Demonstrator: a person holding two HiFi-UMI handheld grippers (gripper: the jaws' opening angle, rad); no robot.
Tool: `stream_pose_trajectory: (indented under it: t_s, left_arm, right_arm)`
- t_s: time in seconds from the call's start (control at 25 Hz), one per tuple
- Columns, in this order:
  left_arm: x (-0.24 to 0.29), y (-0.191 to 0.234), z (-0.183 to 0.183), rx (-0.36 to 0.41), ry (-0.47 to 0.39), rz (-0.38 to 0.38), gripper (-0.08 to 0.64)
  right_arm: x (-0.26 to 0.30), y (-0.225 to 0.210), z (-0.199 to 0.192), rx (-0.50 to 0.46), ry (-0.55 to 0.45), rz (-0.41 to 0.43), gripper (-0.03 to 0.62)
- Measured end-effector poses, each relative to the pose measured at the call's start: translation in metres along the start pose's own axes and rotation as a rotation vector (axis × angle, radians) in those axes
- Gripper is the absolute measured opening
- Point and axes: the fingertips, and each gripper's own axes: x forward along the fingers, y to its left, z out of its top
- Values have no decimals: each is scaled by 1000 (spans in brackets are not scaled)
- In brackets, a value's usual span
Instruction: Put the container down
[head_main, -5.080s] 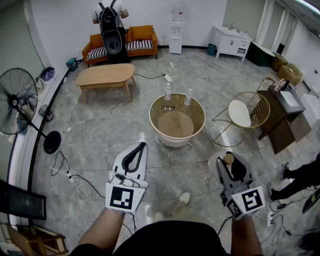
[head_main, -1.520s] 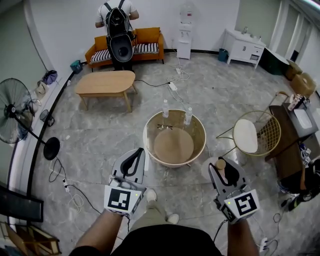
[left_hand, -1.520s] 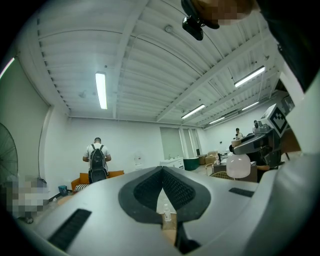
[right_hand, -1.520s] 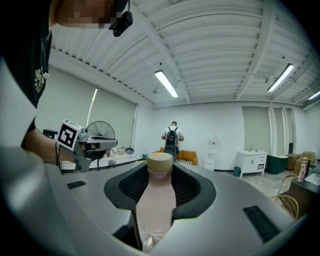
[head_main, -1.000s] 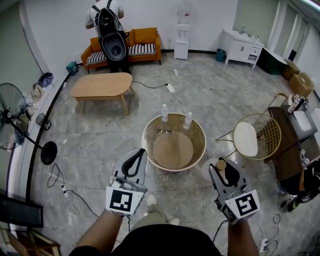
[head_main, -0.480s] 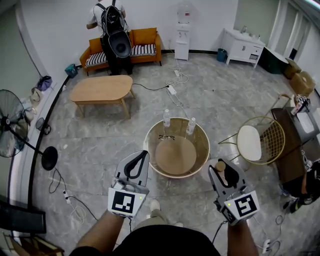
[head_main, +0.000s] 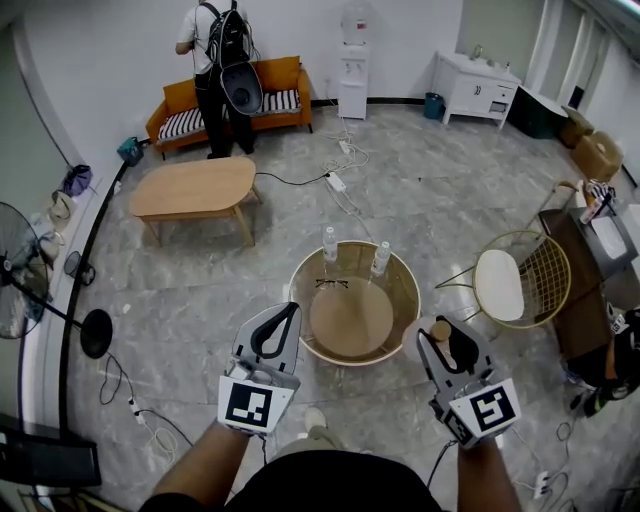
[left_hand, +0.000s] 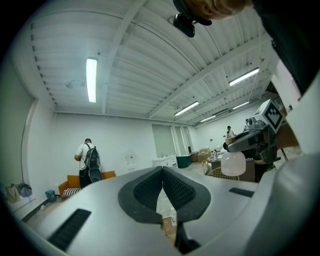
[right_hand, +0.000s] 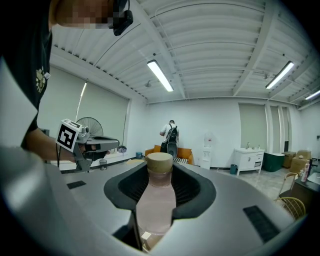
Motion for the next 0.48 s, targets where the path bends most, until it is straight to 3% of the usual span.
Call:
stream_pose_trajectory:
  t_s: [0.48]
  left_arm:
    - [30,33,-9,-47,-16,-76,15]
  right_arm:
    - [31,6,20,-23,14,-70,153]
